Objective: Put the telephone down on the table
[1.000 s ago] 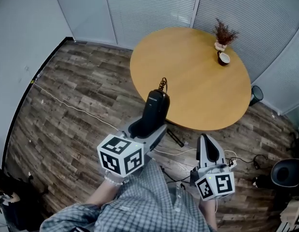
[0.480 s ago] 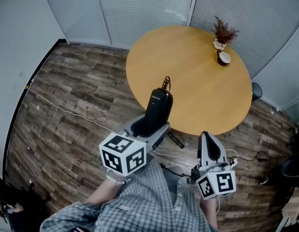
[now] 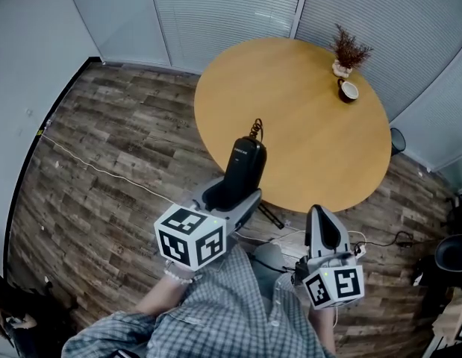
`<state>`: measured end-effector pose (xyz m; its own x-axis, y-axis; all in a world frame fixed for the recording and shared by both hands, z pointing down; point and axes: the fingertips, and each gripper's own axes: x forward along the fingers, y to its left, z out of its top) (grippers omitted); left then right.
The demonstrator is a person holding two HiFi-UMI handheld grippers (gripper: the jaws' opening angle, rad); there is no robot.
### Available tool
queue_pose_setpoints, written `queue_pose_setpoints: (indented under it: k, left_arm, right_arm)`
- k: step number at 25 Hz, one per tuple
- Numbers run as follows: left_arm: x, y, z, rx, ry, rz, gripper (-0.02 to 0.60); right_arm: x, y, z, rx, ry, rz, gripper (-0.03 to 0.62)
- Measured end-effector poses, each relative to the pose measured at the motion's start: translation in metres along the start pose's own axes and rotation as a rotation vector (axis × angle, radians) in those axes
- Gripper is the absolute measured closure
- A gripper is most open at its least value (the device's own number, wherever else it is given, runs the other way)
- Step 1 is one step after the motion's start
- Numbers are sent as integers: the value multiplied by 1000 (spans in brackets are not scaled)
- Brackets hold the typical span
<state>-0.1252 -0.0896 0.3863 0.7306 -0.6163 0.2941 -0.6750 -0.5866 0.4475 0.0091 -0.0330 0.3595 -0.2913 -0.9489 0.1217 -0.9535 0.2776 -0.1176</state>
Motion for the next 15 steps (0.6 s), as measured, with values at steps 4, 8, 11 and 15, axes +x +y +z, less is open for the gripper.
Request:
queue_pose_setpoints:
  k: [4,8,11,15]
  left_arm:
    - [11,4,1,-1,8,16,304]
    - [26,7,7,4,9,33,304]
    - [40,9,10,7,16,47,304]
    - [59,17,17,7,14,76,304]
  right_arm:
    - [6,-9,-2,4,9,8,586]
    - [19,-24,1,9,17,24,586]
    - [30,-37,-2,19,33,41,586]
    - [47,-50,-2,23,40,68,586]
